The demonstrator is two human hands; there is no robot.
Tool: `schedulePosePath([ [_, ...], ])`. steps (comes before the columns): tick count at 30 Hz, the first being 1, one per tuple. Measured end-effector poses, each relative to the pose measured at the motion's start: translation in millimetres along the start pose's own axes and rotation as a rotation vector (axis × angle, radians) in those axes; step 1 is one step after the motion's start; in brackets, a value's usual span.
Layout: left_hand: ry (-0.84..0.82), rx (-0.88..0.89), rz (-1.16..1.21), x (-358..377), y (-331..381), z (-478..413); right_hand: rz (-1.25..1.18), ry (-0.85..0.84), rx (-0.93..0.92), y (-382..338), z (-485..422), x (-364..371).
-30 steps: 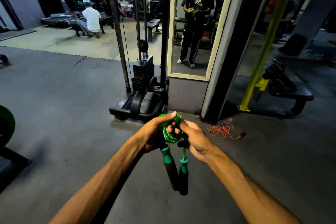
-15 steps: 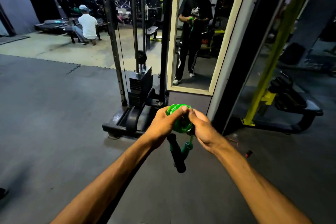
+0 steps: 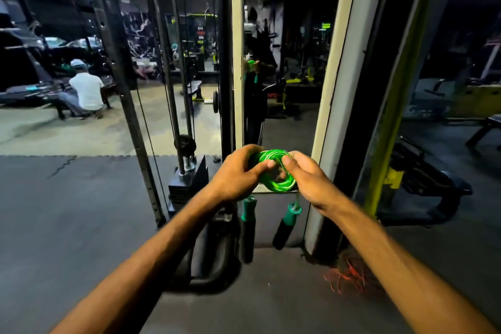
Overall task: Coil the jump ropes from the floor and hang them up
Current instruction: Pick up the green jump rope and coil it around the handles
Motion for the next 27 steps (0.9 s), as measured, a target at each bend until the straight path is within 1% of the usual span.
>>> schedulePosePath([
  [5, 0.034, 0.079, -0.101, -60, 1, -102, 0.103, 0.05, -0.105, -34, -105, -41],
  [10, 0.073, 0.17, -0.086, -120, 15, -225, 0.211, 0.078, -0.243, -80, -214, -100],
  [13, 0.104, 0.248, -0.109, -154, 37, -295, 0.251, 0.083, -0.325, -111, -277, -139],
  [18, 0.177, 0.357, -0.187, -206, 72, -397, 0.399, 0.111, -0.438, -160, -369, -202],
  [21, 0.169, 0.425, -0.196, -232, 95, -457, 0.459, 0.174, -0.516, -189, -419, -236],
  [27, 0.324, 0.55, -0.225, -299, 151, -558, 0.501, 0.304, -0.696, -271, -499, -294],
])
Point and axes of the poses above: each hand's wrist, its own z-axis away from the middle knuckle, its own x-axis out of the palm, y = z × x, the point moved 7 cm from there along -z, towards the middle knuckle, and after that the axes turned 12 degrees about -y, right-handed, at the moved point
